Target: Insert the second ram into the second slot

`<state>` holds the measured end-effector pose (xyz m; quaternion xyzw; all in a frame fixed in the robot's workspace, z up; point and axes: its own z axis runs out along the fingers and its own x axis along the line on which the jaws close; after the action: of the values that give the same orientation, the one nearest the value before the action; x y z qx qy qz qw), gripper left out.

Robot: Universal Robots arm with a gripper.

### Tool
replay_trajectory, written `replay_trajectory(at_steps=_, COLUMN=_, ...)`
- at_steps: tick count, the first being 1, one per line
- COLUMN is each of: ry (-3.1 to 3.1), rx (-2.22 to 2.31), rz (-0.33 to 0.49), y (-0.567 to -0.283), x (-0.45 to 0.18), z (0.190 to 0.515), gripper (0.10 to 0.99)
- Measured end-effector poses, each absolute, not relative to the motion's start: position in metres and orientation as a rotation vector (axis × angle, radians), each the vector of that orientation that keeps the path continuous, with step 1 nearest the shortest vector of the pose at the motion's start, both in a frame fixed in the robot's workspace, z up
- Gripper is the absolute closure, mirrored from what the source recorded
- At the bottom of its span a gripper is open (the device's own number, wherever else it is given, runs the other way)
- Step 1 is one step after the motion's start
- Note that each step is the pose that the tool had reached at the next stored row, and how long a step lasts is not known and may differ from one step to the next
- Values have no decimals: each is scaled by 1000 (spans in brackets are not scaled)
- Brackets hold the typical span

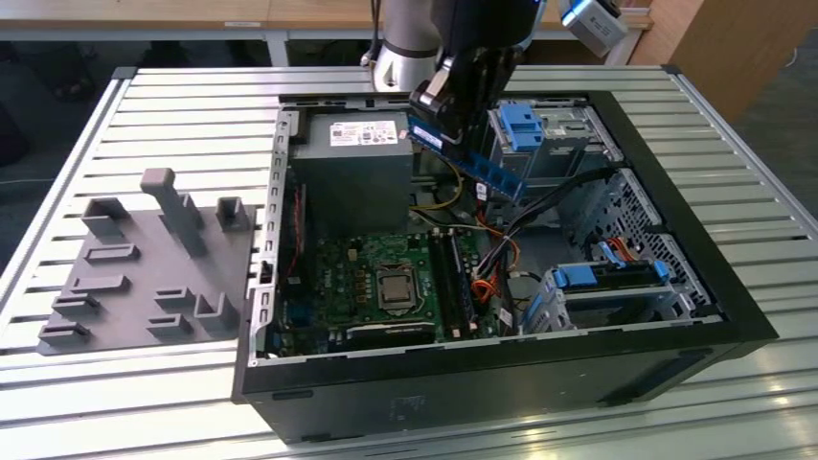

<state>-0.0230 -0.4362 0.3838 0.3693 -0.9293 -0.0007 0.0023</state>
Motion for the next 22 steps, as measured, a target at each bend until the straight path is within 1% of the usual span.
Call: replay_trajectory(at_steps=22, ry=-2992, rx=936, rz=5, y=-436, x=-23, z=383, gripper=949)
